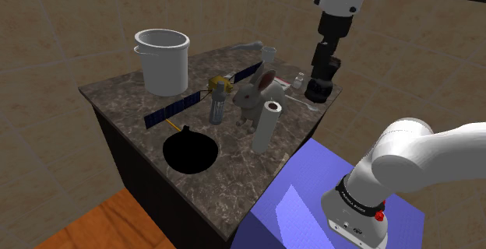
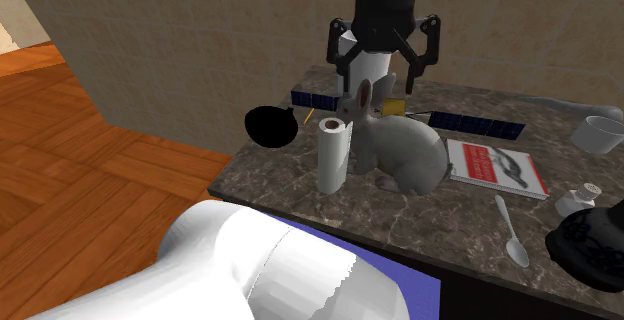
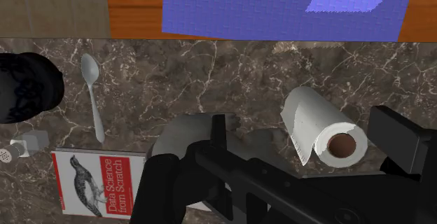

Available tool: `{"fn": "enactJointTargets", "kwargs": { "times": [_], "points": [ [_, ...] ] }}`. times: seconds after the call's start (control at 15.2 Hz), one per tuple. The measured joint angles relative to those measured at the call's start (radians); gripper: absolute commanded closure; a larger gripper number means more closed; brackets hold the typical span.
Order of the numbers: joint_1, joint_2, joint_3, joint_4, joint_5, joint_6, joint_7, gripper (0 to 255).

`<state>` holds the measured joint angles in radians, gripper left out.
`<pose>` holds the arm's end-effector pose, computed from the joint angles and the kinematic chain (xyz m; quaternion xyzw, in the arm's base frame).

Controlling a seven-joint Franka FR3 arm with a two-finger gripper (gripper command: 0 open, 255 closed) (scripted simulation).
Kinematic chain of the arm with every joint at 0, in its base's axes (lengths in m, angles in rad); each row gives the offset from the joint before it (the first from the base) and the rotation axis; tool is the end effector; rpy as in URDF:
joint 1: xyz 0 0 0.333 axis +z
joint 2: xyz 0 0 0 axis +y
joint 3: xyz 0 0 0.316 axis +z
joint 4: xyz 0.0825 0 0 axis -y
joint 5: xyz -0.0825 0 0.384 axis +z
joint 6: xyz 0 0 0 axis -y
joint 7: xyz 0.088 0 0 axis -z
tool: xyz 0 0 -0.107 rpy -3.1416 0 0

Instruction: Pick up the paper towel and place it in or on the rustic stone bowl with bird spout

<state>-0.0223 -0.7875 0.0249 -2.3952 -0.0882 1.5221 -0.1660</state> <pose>0.2996 -0.0070 0.5691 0.9945 0.0797 -0.0472 0.0490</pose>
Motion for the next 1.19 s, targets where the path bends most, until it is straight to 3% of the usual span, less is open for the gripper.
{"fn": "enactJointTargets", "kwargs": {
  "times": [0.26, 0.92, 1.19],
  "points": [
    [0.008, 0.017, 0.019, -0.037, 0.029, 0.068, 0.04, 0],
    [0.043, 0.186, 0.115, -0.174, 0.142, 0.462, 0.208, 0],
    [0.044, 0.221, 0.124, -0.204, 0.15, 0.538, 0.22, 0]
  ]
}}
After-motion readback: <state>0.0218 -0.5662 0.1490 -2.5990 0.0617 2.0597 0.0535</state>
